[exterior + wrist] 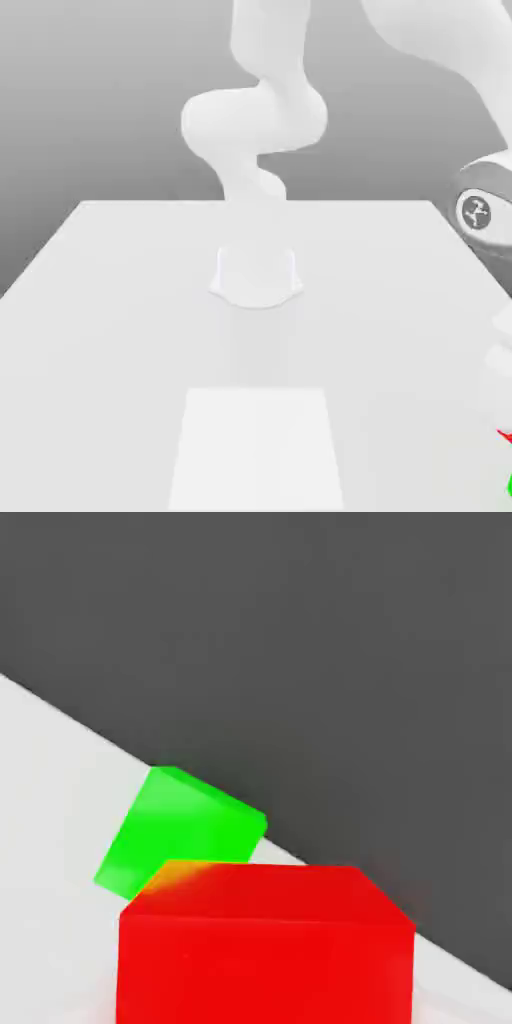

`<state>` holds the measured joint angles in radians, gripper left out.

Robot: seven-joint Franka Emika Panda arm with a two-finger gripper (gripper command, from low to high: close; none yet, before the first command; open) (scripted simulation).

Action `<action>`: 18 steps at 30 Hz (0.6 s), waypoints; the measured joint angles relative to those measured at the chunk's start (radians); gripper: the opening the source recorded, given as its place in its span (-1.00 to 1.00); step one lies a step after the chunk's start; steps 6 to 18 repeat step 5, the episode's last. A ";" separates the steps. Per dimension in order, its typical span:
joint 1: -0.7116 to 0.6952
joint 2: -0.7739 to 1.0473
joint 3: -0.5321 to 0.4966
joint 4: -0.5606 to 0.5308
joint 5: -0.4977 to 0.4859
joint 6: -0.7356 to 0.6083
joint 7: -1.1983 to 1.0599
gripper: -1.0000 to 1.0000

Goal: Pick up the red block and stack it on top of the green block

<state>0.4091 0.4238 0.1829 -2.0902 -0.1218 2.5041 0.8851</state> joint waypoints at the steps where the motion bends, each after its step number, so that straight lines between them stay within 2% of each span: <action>1: 0.008 0.034 -0.007 0.006 -0.010 0.028 0.009 -1.00; 2: 0.016 0.065 -0.014 0.010 -0.018 0.055 0.015 1.00; 18: 0.016 0.065 -0.014 0.010 -0.018 0.055 0.015 1.00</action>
